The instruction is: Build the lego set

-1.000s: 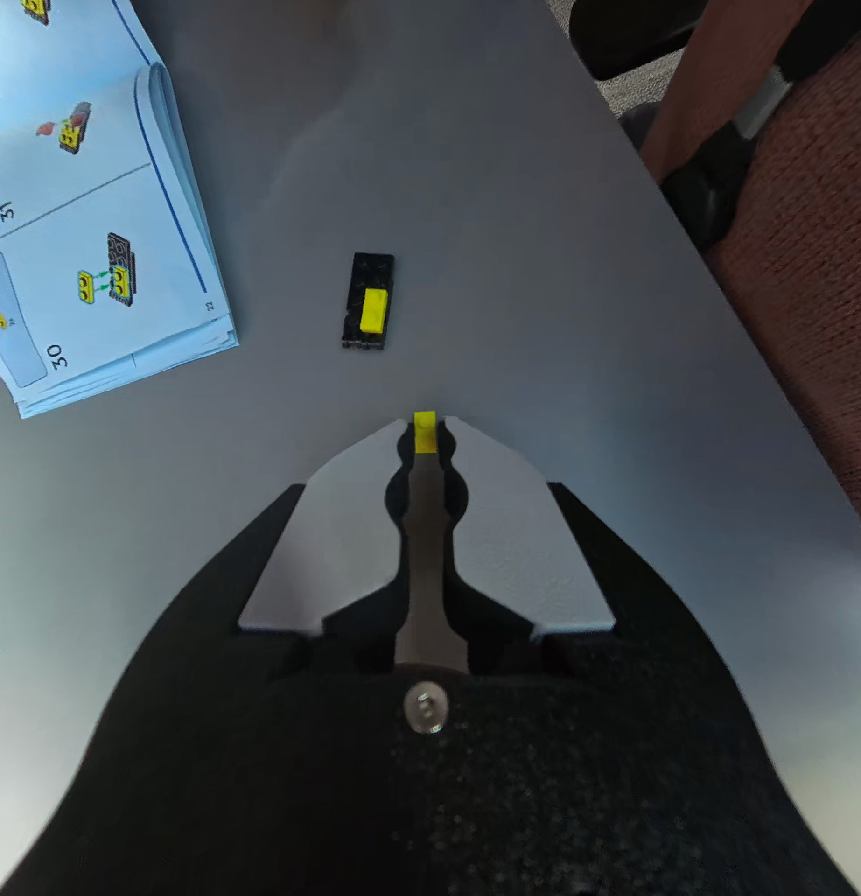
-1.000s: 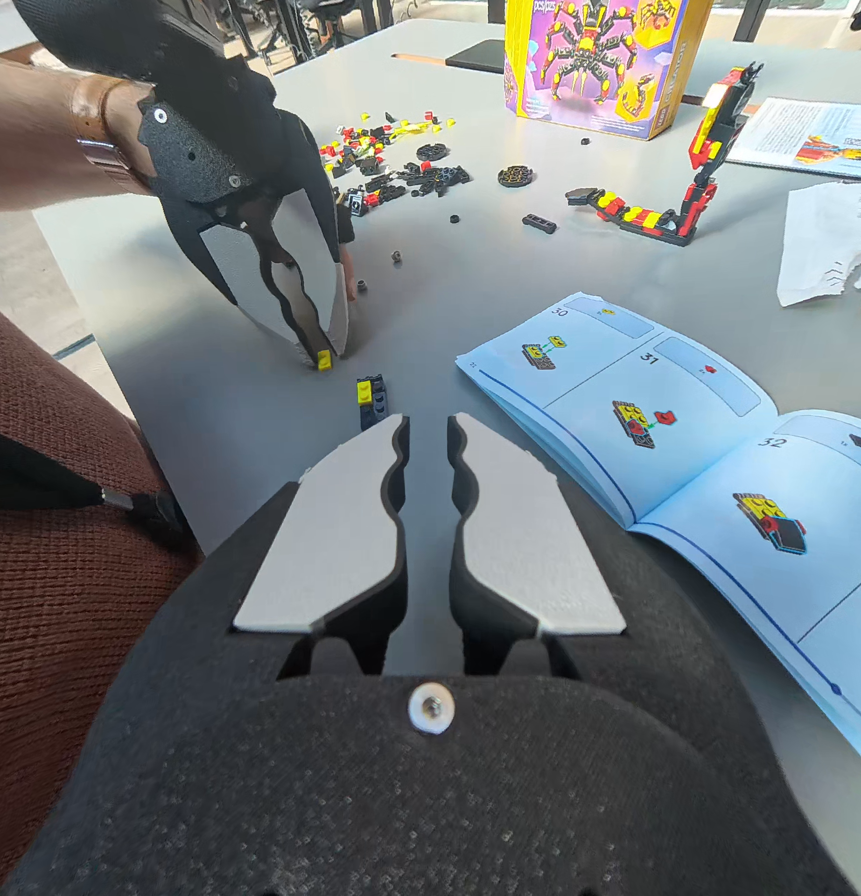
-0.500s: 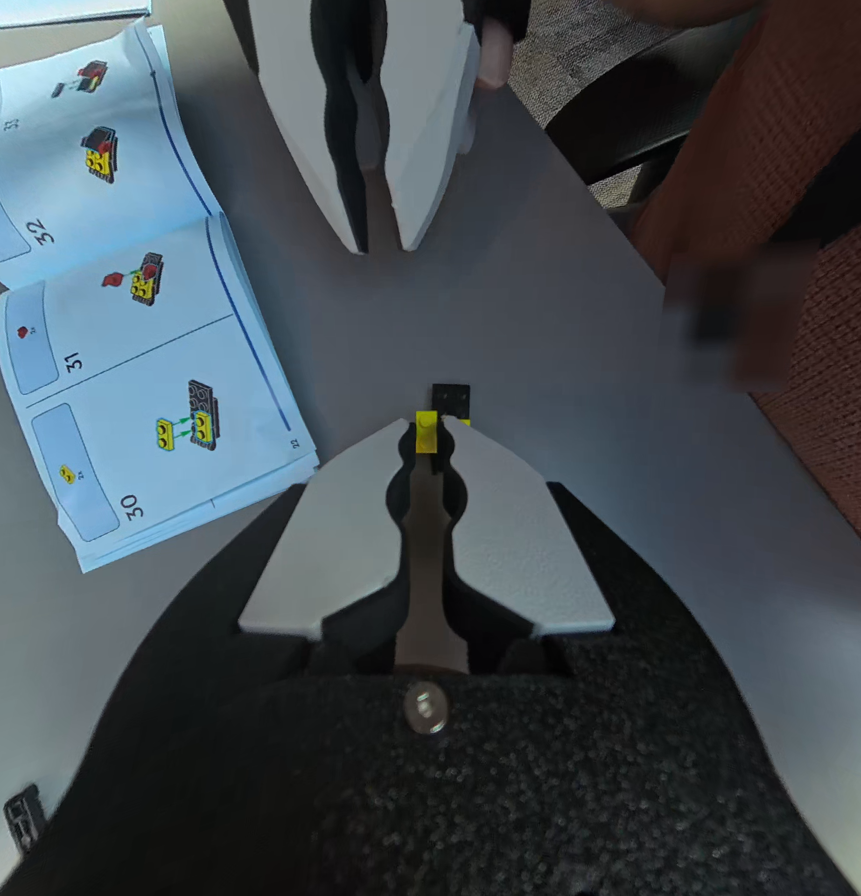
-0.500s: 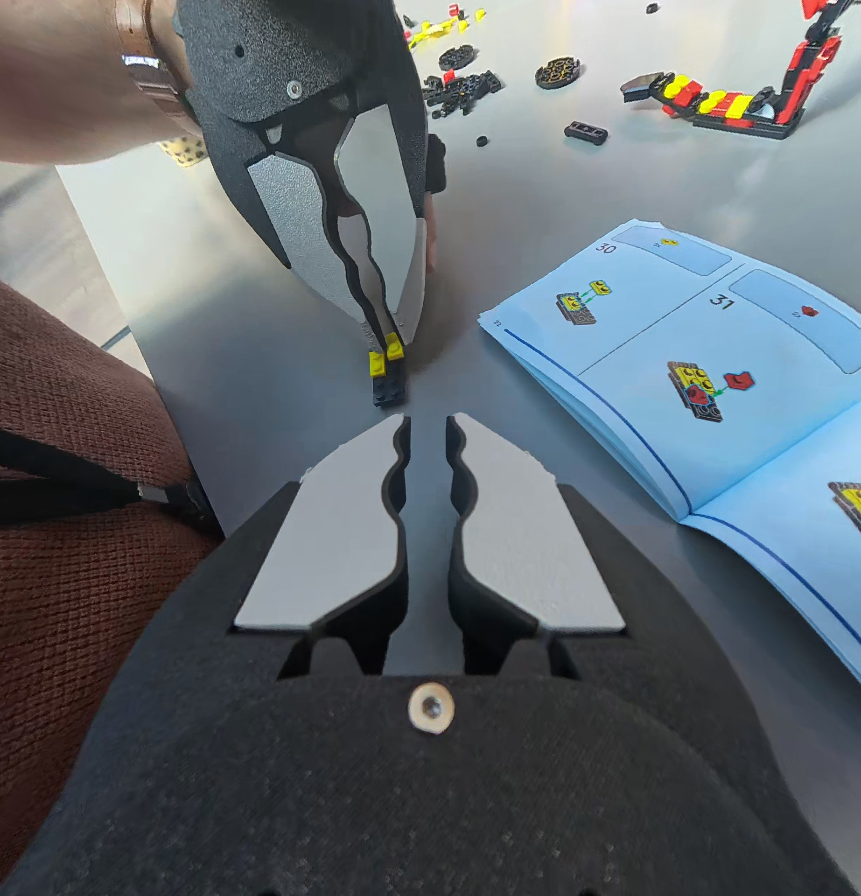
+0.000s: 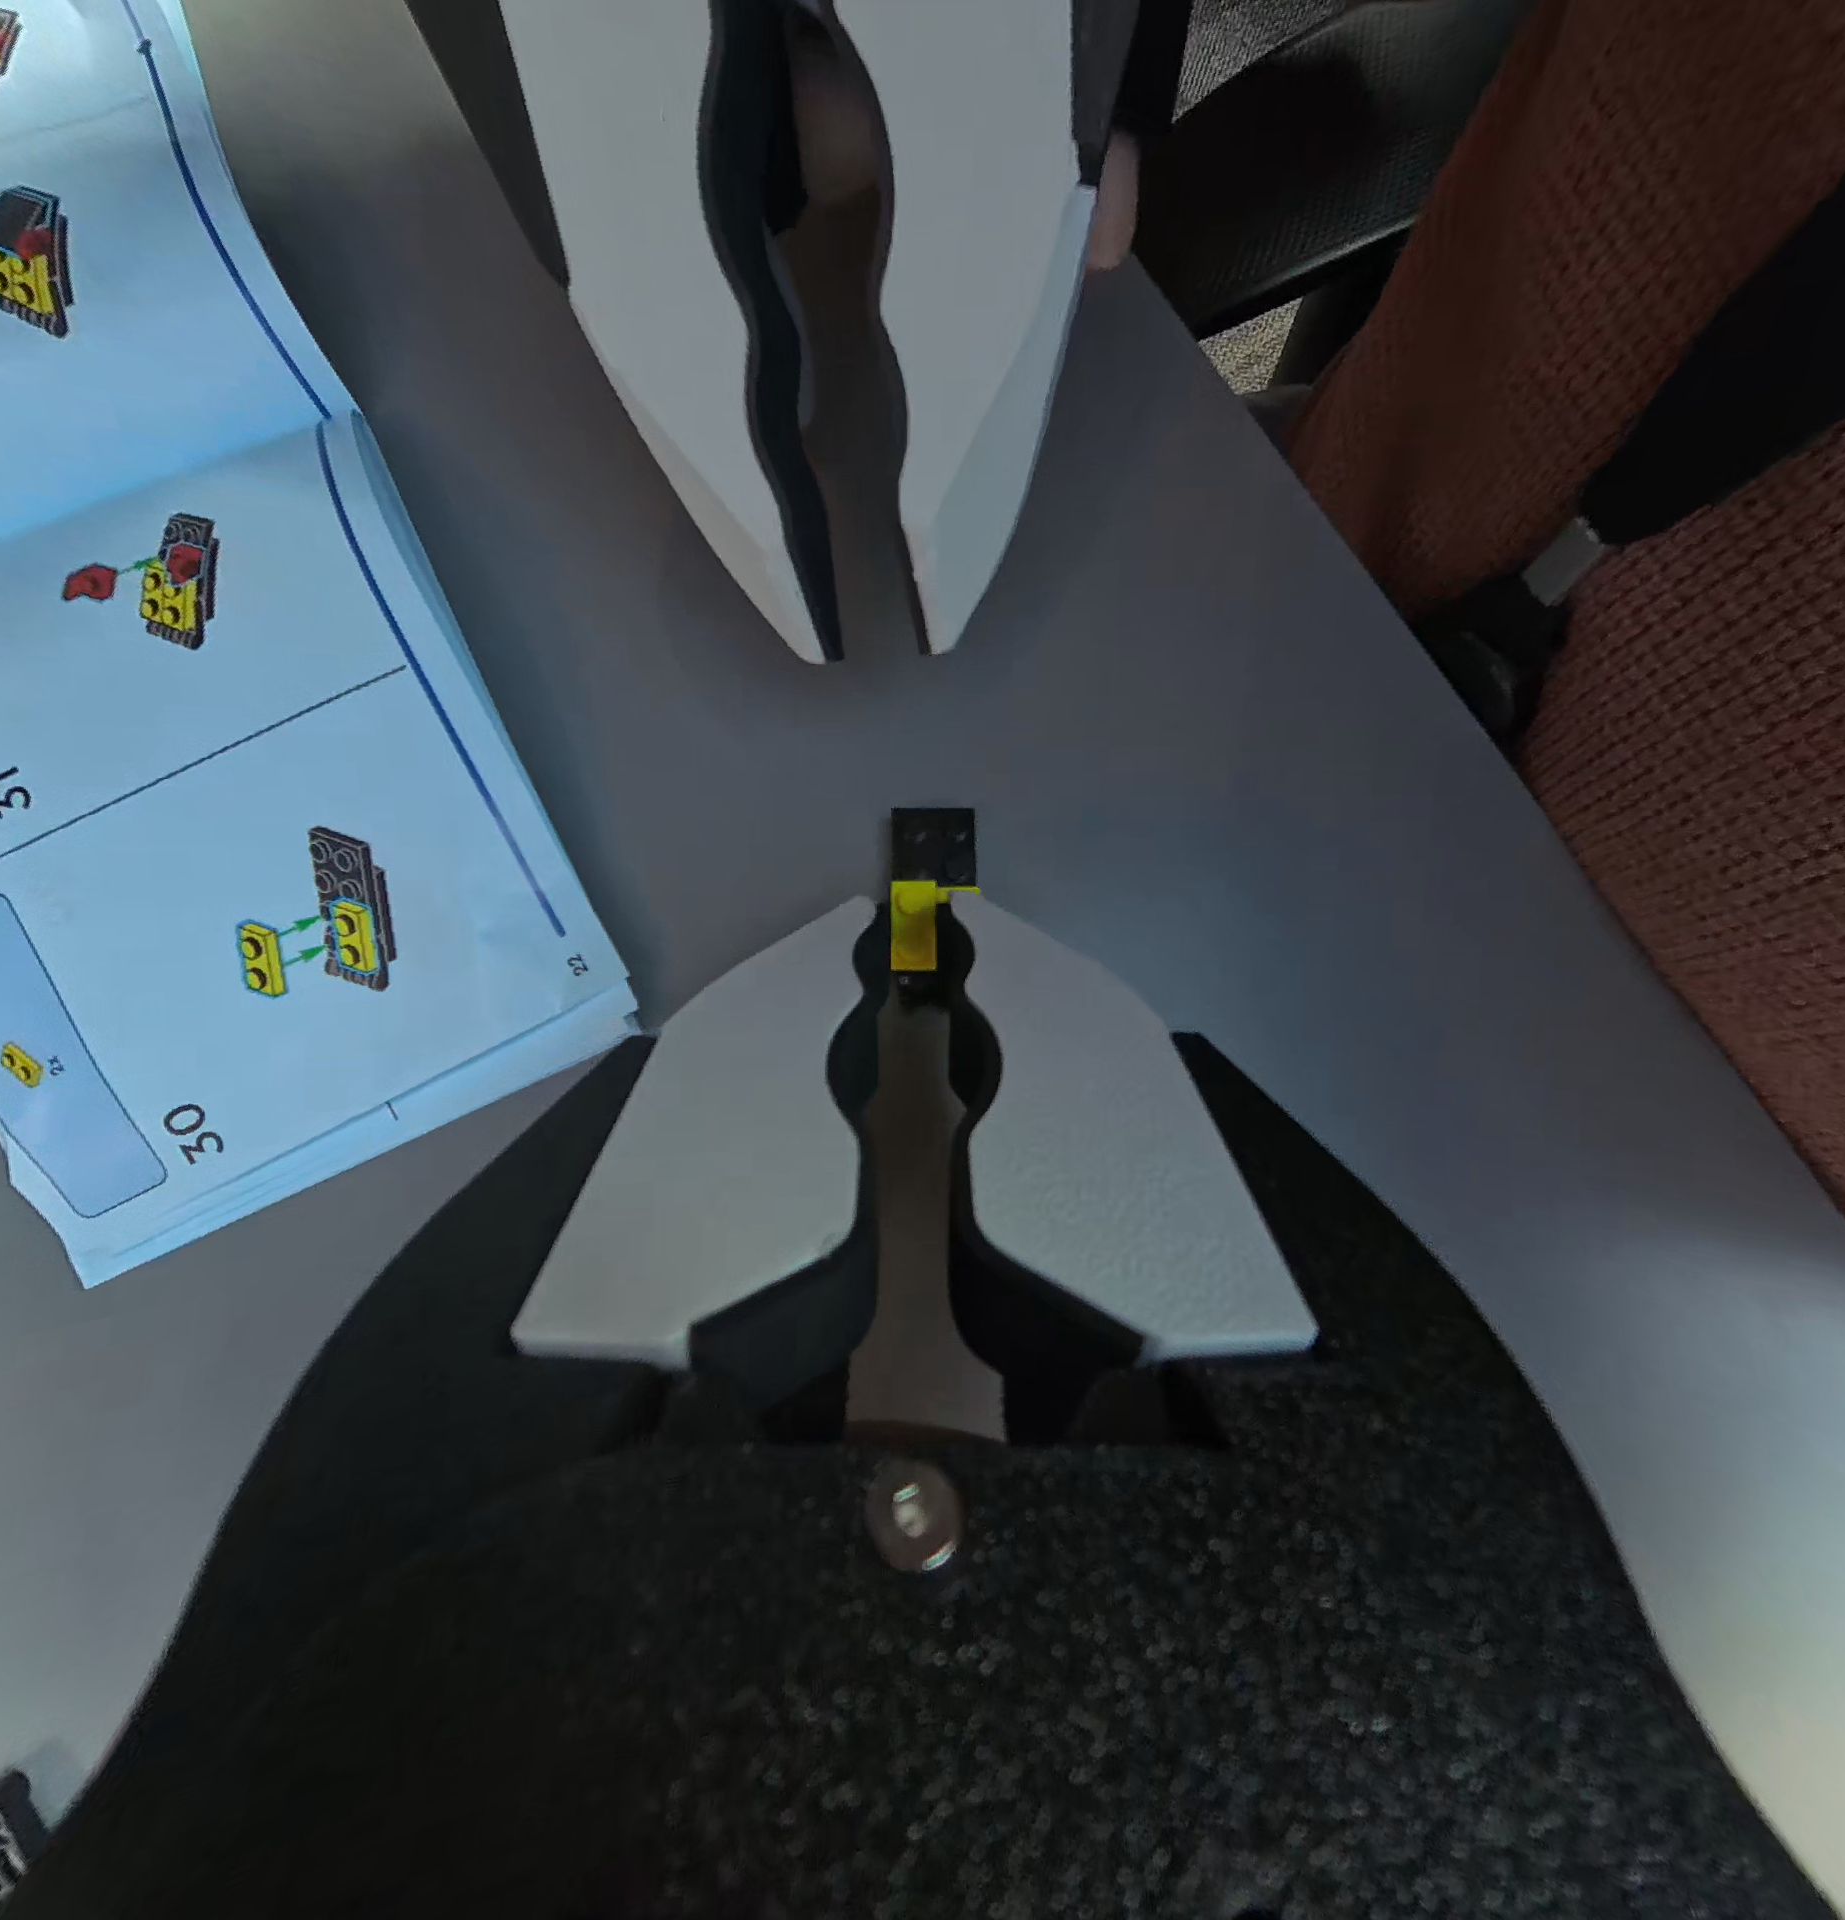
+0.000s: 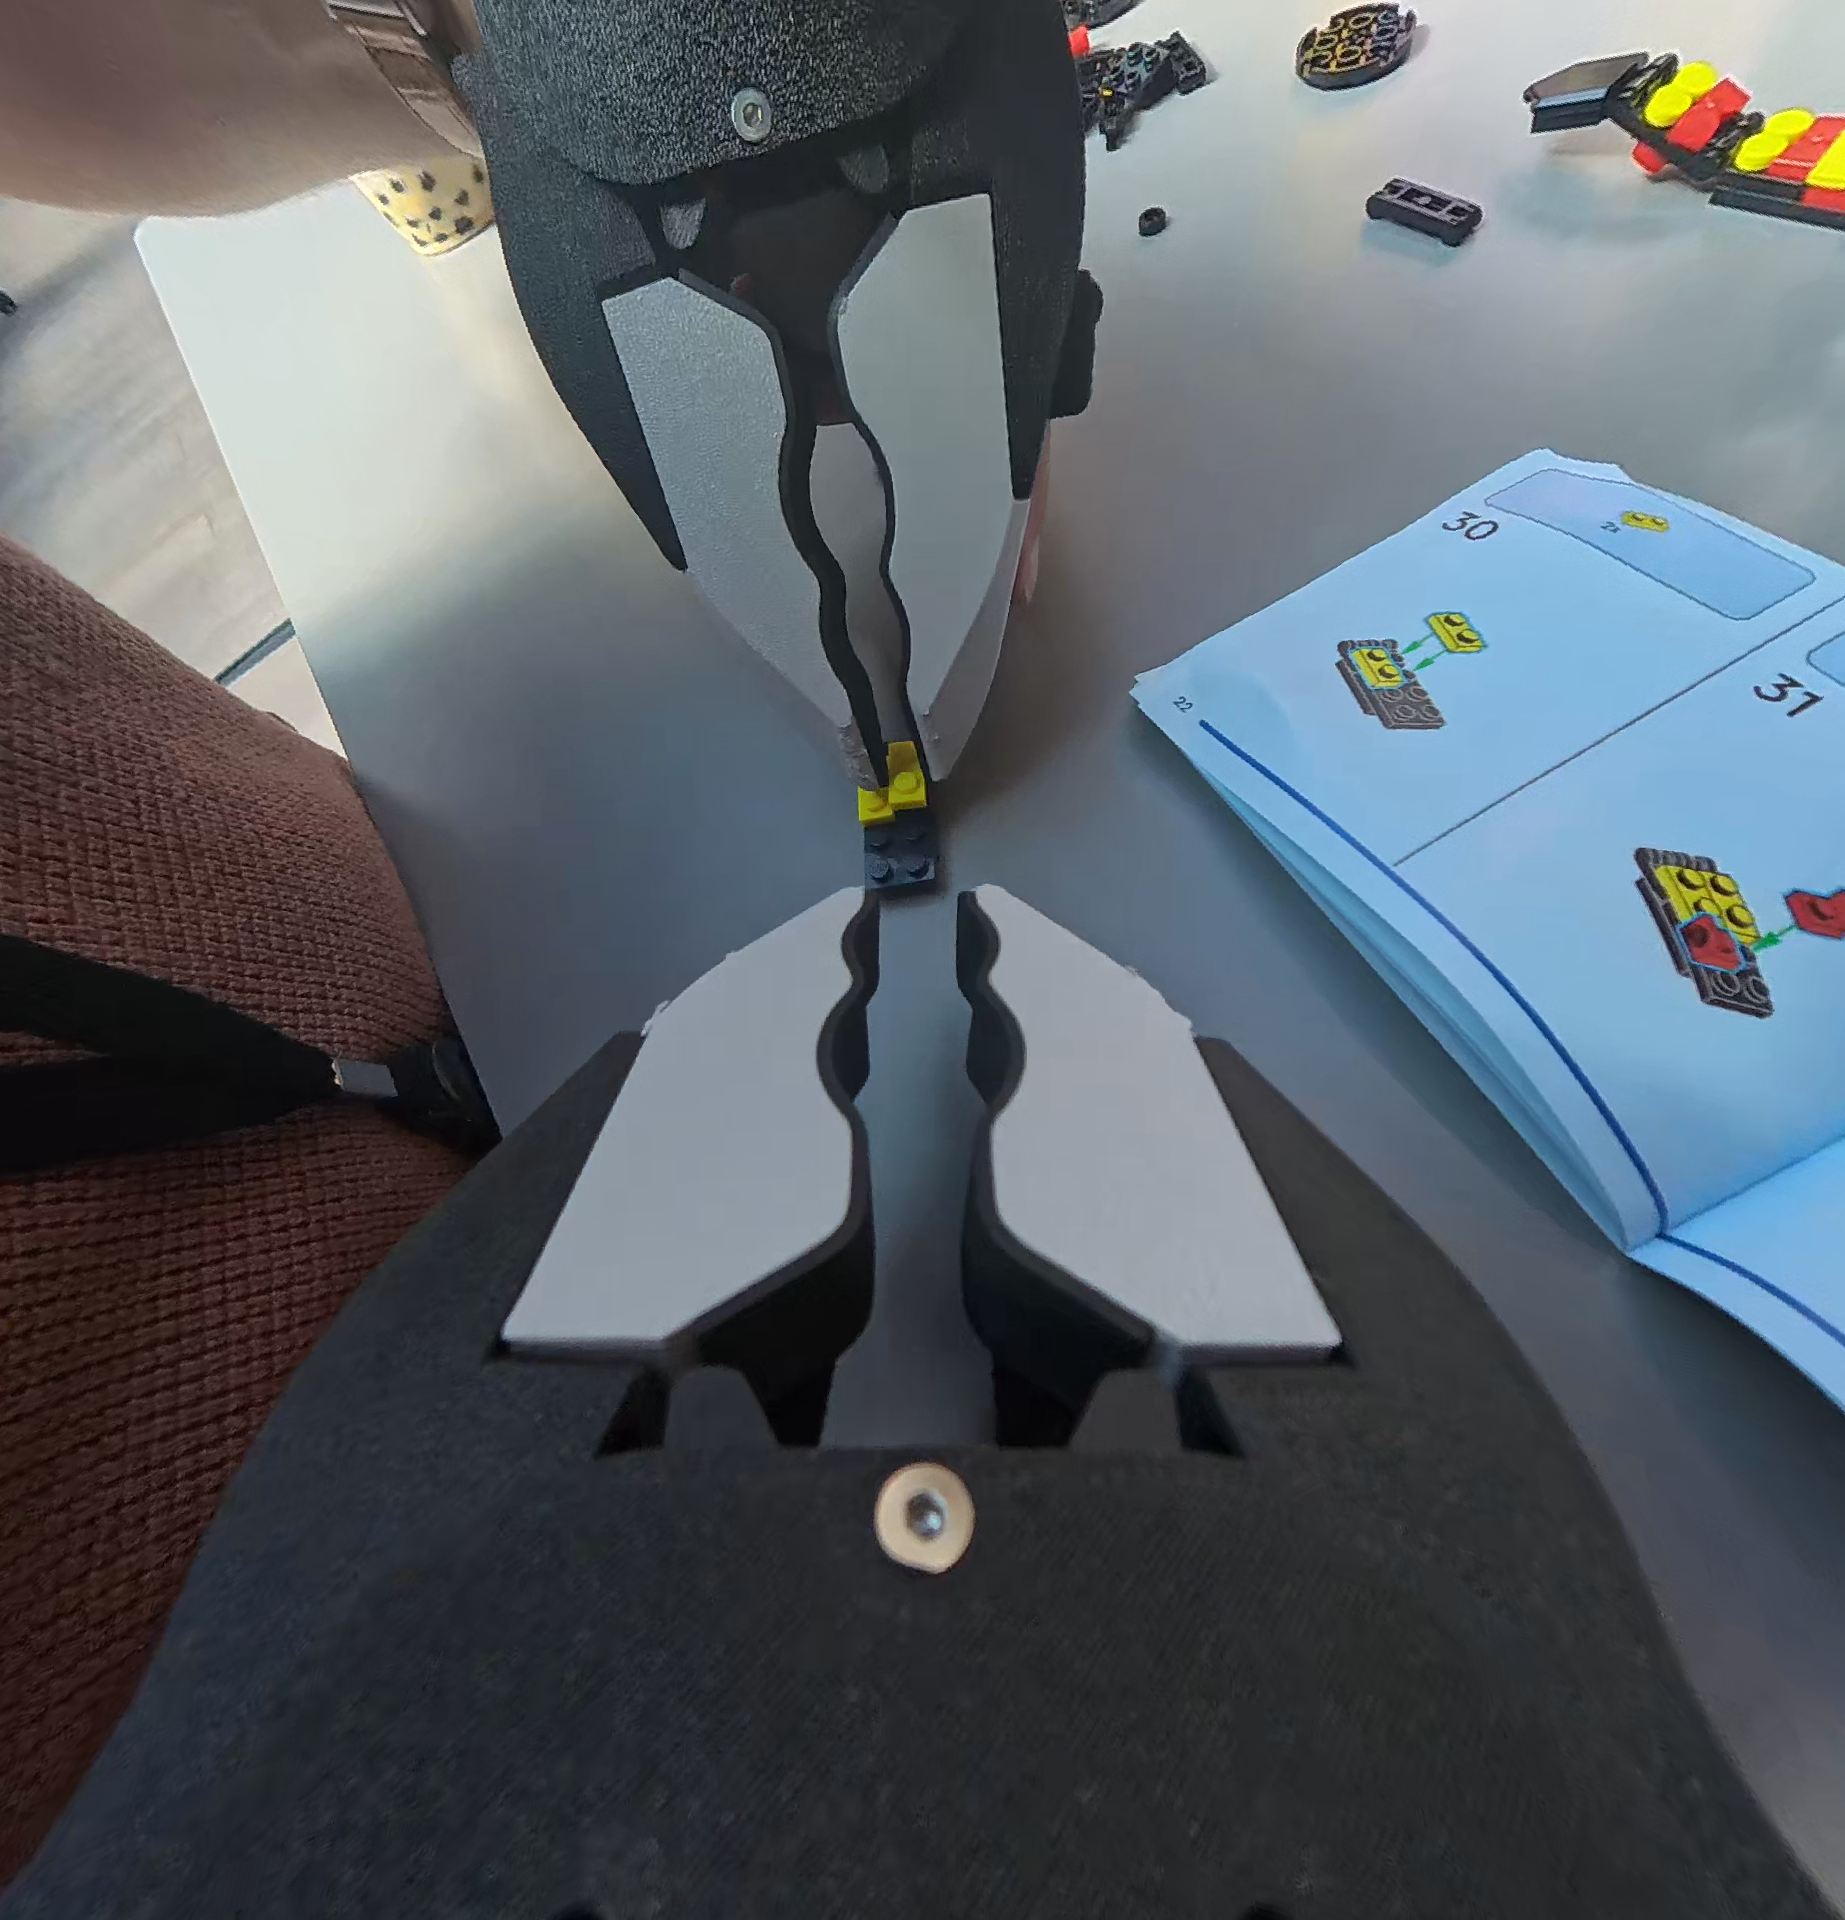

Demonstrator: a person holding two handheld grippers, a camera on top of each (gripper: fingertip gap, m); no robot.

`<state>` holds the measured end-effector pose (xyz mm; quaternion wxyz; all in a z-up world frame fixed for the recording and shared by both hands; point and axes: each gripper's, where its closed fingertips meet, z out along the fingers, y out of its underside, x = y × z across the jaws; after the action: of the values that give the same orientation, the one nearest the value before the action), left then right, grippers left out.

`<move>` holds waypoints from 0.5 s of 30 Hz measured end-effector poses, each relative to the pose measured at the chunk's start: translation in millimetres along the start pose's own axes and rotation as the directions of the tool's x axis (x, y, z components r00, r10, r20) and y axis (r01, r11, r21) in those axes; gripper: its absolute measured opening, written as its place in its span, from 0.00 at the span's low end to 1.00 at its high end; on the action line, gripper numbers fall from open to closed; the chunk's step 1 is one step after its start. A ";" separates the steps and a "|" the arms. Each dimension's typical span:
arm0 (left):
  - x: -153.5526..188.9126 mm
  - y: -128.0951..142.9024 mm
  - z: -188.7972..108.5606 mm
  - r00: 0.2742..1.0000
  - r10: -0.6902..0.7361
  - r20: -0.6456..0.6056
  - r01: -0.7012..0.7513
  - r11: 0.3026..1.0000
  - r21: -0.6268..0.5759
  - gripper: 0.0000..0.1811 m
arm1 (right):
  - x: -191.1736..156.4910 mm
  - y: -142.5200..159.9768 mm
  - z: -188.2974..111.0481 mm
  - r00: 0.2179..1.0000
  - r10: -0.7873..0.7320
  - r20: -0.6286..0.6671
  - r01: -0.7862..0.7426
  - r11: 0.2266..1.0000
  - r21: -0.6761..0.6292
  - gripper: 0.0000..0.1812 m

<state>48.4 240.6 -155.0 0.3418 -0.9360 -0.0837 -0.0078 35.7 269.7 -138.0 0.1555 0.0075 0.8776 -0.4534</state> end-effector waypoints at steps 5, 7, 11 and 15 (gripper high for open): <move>1.3 1.3 1.7 1.000 -0.013 -0.014 0.013 1.000 -0.009 0.06 | -2.5 -0.1 3.5 1.000 -0.007 0.005 0.007 1.000 -0.007 0.08; 1.2 1.1 1.9 1.000 -0.018 -0.016 0.018 1.000 -0.007 0.07 | -2.3 0.2 4.3 1.000 -0.008 0.004 0.008 1.000 -0.010 0.08; 3.5 -0.7 1.2 0.999 -0.032 -0.022 0.032 0.999 0.000 0.08 | -2.4 -0.9 5.2 1.000 -0.010 0.004 0.010 1.000 -0.007 0.07; 6.6 -2.1 -0.7 0.999 -0.046 -0.018 0.046 0.999 0.011 0.08 | -6.5 -1.7 8.6 1.000 -0.017 0.019 0.018 1.000 -0.016 0.03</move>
<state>54.6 242.7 -152.7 0.3474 -0.9319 -0.1021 -0.0234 43.9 262.7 -139.5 0.1598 -0.0057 0.8798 -0.4477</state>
